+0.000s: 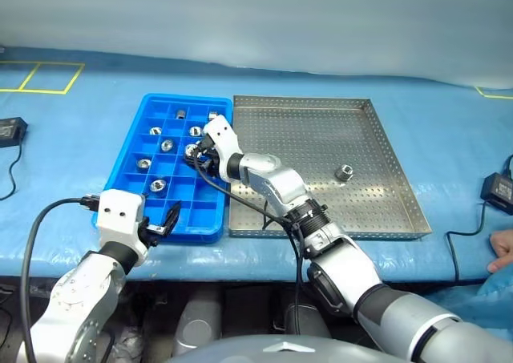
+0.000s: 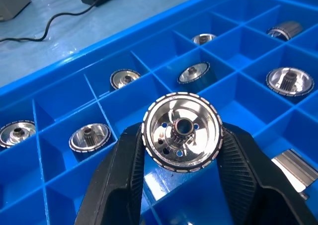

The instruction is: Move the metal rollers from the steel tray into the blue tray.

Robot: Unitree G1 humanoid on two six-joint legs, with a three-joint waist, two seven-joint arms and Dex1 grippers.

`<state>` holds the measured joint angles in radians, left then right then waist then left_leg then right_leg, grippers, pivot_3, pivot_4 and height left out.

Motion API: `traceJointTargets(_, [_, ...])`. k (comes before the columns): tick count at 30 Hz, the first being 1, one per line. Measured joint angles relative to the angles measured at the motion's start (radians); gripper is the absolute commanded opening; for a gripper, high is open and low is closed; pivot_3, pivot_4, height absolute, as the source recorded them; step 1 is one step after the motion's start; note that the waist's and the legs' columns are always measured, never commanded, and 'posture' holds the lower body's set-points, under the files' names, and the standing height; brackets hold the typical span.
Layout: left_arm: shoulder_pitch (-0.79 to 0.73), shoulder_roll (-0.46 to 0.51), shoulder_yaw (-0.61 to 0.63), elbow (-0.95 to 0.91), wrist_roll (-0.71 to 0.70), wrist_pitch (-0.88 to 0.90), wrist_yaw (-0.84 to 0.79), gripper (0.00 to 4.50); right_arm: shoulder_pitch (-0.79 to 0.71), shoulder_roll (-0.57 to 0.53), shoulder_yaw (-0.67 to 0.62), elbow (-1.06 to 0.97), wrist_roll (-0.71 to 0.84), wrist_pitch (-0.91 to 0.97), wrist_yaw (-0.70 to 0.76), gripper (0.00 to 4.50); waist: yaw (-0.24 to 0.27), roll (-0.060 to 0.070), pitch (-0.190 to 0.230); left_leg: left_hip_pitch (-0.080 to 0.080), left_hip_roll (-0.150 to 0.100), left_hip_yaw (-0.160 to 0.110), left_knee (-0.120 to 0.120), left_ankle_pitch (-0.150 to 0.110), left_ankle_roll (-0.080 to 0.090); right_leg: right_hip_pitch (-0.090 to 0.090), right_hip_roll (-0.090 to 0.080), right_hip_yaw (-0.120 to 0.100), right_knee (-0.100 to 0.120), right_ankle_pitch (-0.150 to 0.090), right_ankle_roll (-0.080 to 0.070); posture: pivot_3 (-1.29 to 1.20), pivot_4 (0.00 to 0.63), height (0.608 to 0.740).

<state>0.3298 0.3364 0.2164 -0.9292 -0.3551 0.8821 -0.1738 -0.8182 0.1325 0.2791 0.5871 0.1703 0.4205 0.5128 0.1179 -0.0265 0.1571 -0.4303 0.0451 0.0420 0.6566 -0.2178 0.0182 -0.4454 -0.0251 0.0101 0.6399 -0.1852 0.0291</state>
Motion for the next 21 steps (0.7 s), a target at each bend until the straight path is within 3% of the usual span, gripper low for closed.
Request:
traceJointTargets(5, [-0.001,-0.002,-0.021,0.0,0.0,-0.001,0.007,3.73,-0.032,0.003,-0.004,0.056,-0.008,-0.022,0.005,1.73,0.008,0.0,0.0,0.001,0.0,-0.001,-0.001,0.0,0.0,0.0,0.001,-0.001,0.001,-0.001,-0.001,0.4,0.15,0.74])
traceJointTargets(6, [-0.001,-0.001,-0.022,0.0,0.0,-0.001,0.007,3.73,-0.037,0.003,-0.005,0.064,-0.009,-0.026,0.005,2.46,0.009,0.0,0.0,0.001,0.0,-0.001,-0.001,0.0,0.0,0.0,0.001,-0.002,0.001,-0.001,-0.002,0.4,0.15,0.74])
traceJointTargets(12, [-0.03,0.004,-0.026,0.0,-0.001,-0.001,0.003,3.73,-0.04,0.003,-0.012,0.068,-0.007,-0.025,0.009,4.36,0.009,0.0,0.0,0.001,0.0,-0.002,-0.001,0.0,-0.001,0.0,0.001,-0.002,0.0,-0.001,-0.002,0.37,0.15,0.74])
traceJointTargets(16, [-0.065,0.012,-0.037,0.008,-0.001,-0.001,-0.005,3.73,-0.016,-0.002,0.002,0.01,-0.019,-0.011,0.004,4.46,0.007,0.001,0.0,0.0,0.0,-0.002,-0.002,0.0,-0.001,-0.001,0.001,-0.002,0.0,-0.001,-0.002,0.33,0.15,0.74])
traceJointTargets(21, [-0.152,0.021,-0.088,0.054,-0.011,-0.006,-0.04,3.73,0.115,-0.08,0.001,-0.308,-0.028,0.096,-0.029,4.46,0.009,0.001,0.001,-0.002,-0.001,-0.004,-0.002,0.0,-0.001,0.001,0.0,-0.004,-0.003,-0.001,-0.002,0.26,0.15,0.74])
